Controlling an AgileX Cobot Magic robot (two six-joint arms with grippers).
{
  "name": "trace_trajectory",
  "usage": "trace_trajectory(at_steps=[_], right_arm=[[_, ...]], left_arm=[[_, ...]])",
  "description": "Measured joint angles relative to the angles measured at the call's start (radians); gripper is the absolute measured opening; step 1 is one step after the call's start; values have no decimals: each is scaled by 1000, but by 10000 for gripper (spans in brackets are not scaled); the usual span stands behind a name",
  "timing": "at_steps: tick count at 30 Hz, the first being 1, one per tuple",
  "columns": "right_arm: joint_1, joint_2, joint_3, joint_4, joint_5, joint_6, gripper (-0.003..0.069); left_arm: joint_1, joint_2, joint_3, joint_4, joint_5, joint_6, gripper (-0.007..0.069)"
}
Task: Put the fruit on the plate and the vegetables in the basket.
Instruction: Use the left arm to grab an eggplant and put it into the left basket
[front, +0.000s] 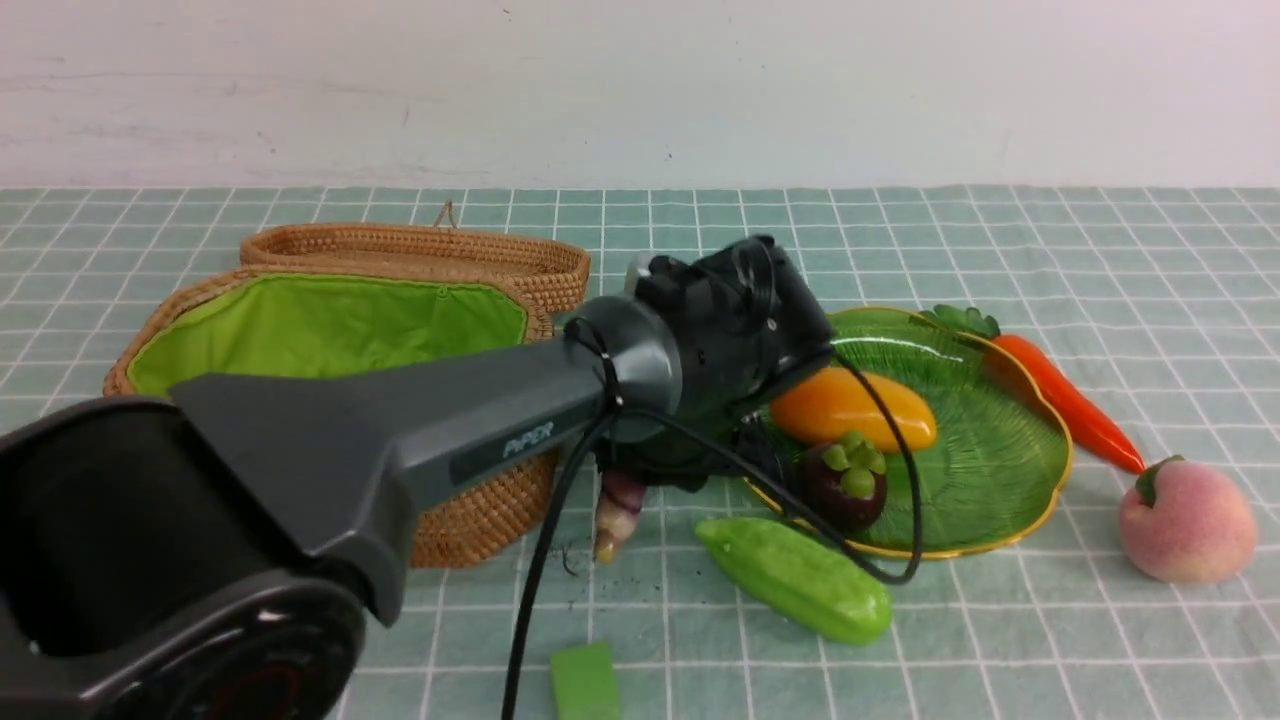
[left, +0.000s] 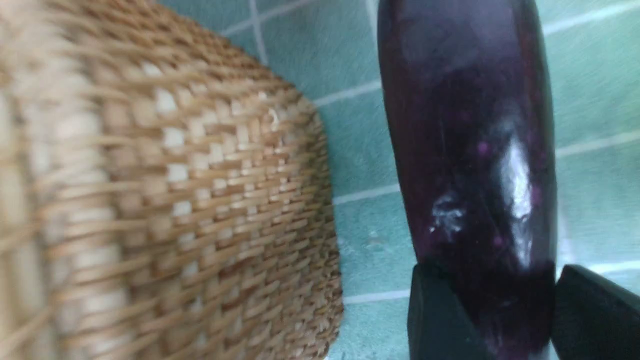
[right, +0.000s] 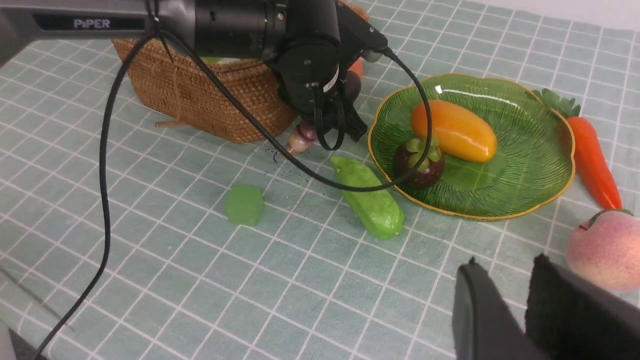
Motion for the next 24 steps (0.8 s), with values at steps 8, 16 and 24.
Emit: trace_trajectory(at_steps=[8, 16, 24], right_arm=[[0, 0, 0, -1, -8, 0, 162], [0, 0, 0, -35, -30, -1, 166], [0, 0, 0, -49, -101, -1, 171]], left_arm=[[0, -38, 1, -86, 1, 75, 286], [0, -135, 3, -208, 12, 303, 285], [21, -361, 41, -226, 84, 617, 283]])
